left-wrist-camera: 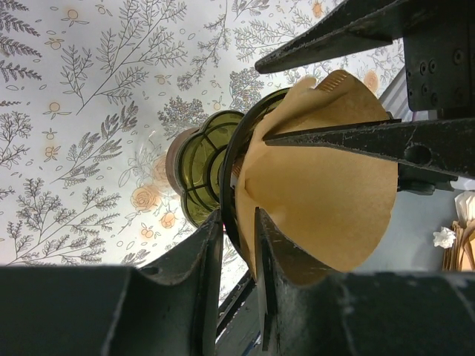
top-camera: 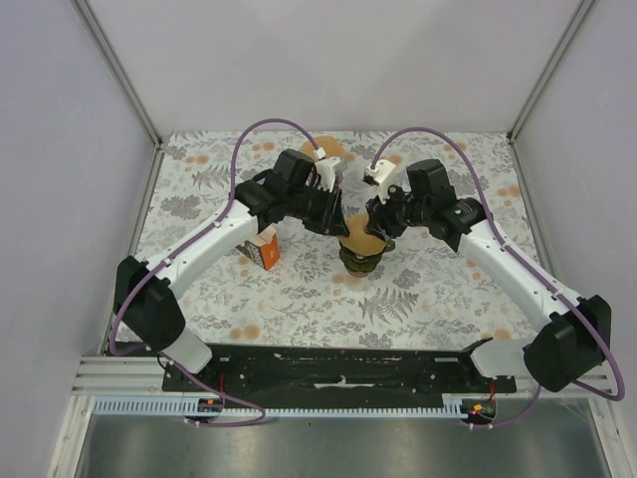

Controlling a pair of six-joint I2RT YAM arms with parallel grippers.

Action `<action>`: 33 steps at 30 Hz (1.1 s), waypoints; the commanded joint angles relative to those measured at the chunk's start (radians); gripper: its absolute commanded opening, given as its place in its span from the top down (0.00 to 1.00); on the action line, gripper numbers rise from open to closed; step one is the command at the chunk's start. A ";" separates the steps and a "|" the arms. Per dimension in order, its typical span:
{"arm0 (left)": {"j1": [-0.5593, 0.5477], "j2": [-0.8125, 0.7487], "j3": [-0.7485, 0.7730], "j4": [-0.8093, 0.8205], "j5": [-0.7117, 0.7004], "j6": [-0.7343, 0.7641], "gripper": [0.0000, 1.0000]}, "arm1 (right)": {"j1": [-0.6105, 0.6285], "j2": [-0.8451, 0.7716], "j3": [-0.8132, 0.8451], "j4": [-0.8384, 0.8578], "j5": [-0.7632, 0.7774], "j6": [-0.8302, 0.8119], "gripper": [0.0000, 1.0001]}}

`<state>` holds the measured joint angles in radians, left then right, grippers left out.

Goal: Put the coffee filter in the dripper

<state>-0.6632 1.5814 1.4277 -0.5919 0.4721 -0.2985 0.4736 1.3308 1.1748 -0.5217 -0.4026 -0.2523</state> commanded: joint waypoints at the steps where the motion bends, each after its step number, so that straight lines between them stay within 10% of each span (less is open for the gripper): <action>1: -0.004 -0.012 0.025 0.027 0.005 0.035 0.71 | -0.004 -0.025 0.043 -0.027 0.010 -0.007 0.47; 12: -0.003 -0.015 0.054 0.015 0.020 0.047 0.56 | -0.004 -0.163 0.174 -0.155 0.082 -0.016 0.26; 22: -0.001 -0.038 0.122 -0.029 -0.007 0.091 0.42 | 0.045 -0.098 0.220 -0.300 -0.002 0.119 0.76; 33: 0.096 -0.098 0.036 0.000 0.029 0.033 0.41 | 0.180 0.079 0.252 -0.371 0.143 0.182 0.94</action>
<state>-0.6060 1.5406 1.4986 -0.6239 0.4744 -0.2508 0.6128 1.3624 1.3762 -0.8589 -0.3336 -0.1116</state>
